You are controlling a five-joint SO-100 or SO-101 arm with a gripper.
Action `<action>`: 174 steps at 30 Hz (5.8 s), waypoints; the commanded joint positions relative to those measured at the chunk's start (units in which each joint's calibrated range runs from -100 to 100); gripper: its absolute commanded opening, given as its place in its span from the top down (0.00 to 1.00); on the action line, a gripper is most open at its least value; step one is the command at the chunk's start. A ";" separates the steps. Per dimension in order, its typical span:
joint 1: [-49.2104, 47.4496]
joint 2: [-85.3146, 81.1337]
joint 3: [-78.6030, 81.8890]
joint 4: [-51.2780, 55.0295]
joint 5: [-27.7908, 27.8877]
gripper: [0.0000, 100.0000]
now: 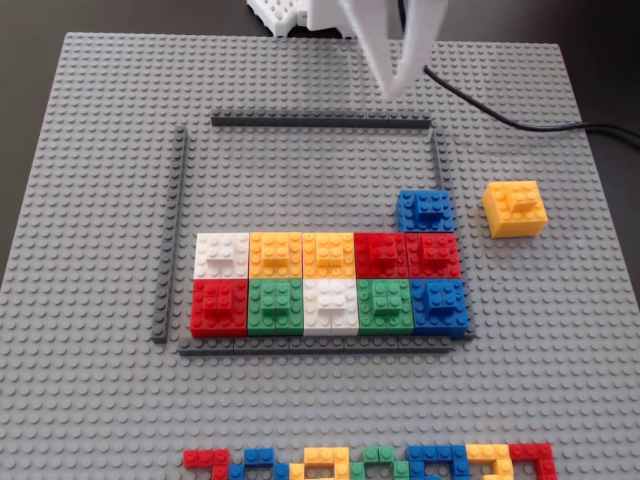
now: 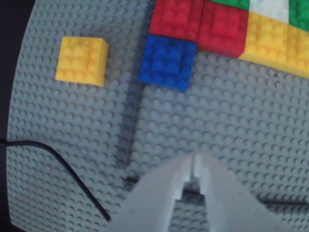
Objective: Grab the cube and place it into the grid
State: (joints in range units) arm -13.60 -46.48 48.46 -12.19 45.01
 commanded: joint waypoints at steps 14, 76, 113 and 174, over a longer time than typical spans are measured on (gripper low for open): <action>-10.60 31.09 -34.09 8.33 -4.69 0.93; -10.38 53.10 -41.98 -1.35 -7.77 0.72; -11.41 54.65 -40.16 -2.71 -7.62 0.94; 9.22 25.76 -23.13 2.12 -0.63 1.00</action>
State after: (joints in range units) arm -4.78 -14.59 23.48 -8.82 44.08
